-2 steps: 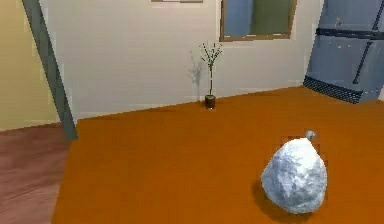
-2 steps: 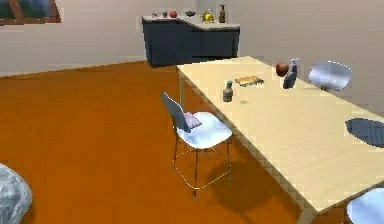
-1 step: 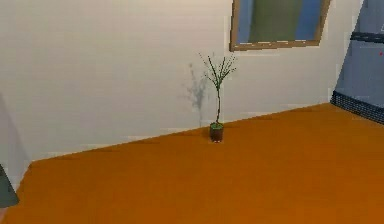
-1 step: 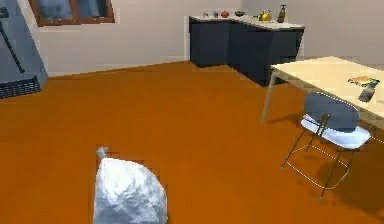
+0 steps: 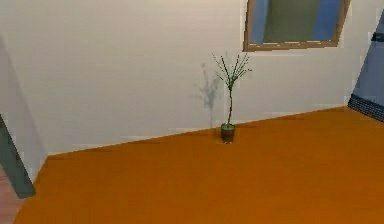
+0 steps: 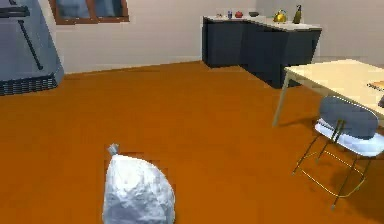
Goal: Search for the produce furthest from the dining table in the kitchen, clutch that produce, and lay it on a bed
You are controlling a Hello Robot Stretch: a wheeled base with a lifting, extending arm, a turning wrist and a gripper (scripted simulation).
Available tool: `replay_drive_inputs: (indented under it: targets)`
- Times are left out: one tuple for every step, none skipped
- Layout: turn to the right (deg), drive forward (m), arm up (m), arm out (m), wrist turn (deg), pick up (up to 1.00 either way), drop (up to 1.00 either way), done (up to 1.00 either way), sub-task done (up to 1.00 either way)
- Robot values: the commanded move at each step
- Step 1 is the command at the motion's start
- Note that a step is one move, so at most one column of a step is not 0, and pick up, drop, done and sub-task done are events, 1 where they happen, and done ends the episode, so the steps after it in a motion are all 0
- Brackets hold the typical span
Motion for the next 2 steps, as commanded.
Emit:
replay_drive_inputs:
  targets:
    - [0.0, 0.40, 0.00, 0.00, 0.0, 0.00, 0.00, 0.00, 0.00]
    - [21.0, 0.00, 0.00, 0.00, 0.0, 0.00, 0.00, 0.00, 0.00]
